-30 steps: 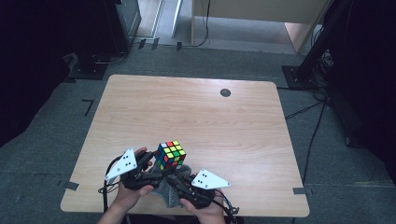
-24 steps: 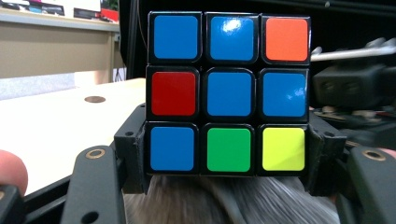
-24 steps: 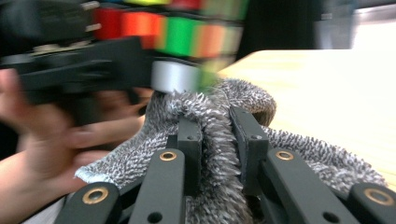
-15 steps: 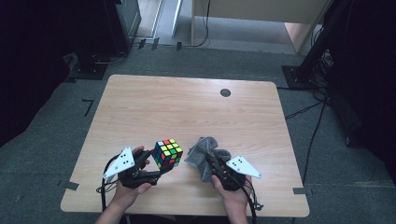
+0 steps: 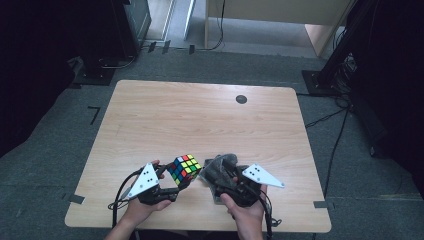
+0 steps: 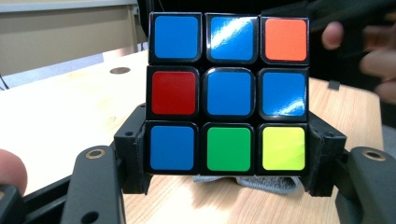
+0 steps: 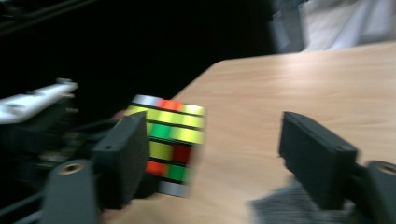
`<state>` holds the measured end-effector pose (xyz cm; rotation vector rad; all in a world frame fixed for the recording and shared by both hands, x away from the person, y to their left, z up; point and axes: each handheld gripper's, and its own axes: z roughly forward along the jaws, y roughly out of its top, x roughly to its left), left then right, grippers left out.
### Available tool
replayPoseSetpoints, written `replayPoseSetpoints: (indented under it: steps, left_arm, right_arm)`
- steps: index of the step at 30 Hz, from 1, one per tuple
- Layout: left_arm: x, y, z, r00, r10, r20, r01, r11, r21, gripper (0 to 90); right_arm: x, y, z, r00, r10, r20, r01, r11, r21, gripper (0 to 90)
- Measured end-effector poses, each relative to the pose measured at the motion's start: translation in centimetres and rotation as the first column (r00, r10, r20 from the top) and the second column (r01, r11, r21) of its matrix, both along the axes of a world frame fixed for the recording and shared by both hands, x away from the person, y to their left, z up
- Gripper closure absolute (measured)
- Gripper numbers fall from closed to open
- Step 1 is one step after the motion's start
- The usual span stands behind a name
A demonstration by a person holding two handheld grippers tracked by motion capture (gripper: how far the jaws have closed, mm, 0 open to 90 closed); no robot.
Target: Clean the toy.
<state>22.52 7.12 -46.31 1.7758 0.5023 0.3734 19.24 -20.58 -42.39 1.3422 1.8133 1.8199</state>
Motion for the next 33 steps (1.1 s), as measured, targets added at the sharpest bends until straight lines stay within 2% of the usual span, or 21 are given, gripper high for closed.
replayPoseSetpoints:
  steps: [2,4,5,6,7,8,10,13,18,20,24,28,33]
  left_arm:
    - [-0.3,-0.5,-0.1,0.9998,-0.007,0.019,0.007,0.9998,0.017,34.0]
    - [-0.8,-1.2,-0.2,0.9988,-0.015,0.046,0.013,0.9989,0.045,34.0]
    - [-1.0,-1.5,-0.2,0.9979,-0.017,0.062,0.014,0.9979,0.063,34.0]
    - [-1.0,-1.5,-0.2,0.9979,-0.017,0.062,0.014,0.9979,0.063,34.0]
    - [-1.3,-1.9,-0.3,0.9963,-0.022,0.084,0.014,0.9962,0.086,34.0]
    - [-1.7,-2.4,-0.4,0.994,-0.029,0.106,0.017,0.9938,0.11,34.0]
    - [-1.9,-2.6,-0.4,0.9928,-0.035,0.115,0.021,0.993,0.116,34.0]
    - [-2.4,-3.3,-0.6,0.9876,-0.045,0.151,0.022,0.989,0.146,33.9]
    - [-2.4,-3.4,-0.7,0.987,-0.045,0.154,0.023,0.9893,0.144,33.5]
    - [-2.5,-3.6,-0.7,0.984,-0.028,0.176,-0.001,0.9872,0.16,31.6]
    - [-2.6,-3.8,-0.6,0.9836,-0.019,0.18,-0.009,0.9877,0.156,27.7]
    - [-2.7,-3.9,-0.6,0.9834,-0.019,0.181,-0.011,0.9872,0.159,27.9]
    - [-2.7,-4.0,-0.5,0.9857,-0.033,0.165,0.004,0.985,0.173,32.4]
  right_arm:
    - [-0.2,1.0,0.3,0.9981,0.045,-0.041,-0.044,0.9987,0.027,18.3]
    - [-0.1,1.7,0.1,0.9948,0.065,-0.079,-0.063,0.9977,0.027,18.1]
    - [-0.1,2.0,-0.1,0.993,0.071,-0.095,-0.069,0.9974,0.02,17.4]
    - [-0.1,2.0,-0.1,0.993,0.071,-0.095,-0.069,0.9974,0.02,17.4]
    - [0.0,2.2,-0.3,0.9918,0.071,-0.106,-0.071,0.9974,0.012,16.6]
    - [0.1,2.5,-0.8,0.9876,0.065,-0.143,-0.065,0.9979,0.003,15.6]
    - [0.2,2.6,-1.0,0.9844,0.064,-0.164,-0.065,0.9979,0.0,17.7]
    - [0.0,3.0,-1.2,0.9828,0.061,-0.175,-0.064,0.9979,-0.013,31.4]
    - [-0.2,2.6,-1.2,0.9785,0.049,-0.2,-0.043,0.9984,0.037,34.0]
    - [-0.4,2.8,-1.2,0.9807,0.026,-0.194,-0.023,0.9996,0.018,34.0]
    - [-0.7,3.2,-1.4,0.9798,0.004,-0.2,-0.008,0.9998,-0.018,34.1]
    - [-0.9,3.9,-1.5,0.9811,-0.001,-0.194,-0.01,0.9983,-0.057,34.1]
    - [-0.9,4.2,-1.6,0.9805,-0.007,-0.197,-0.009,0.9969,-0.079,34.1]
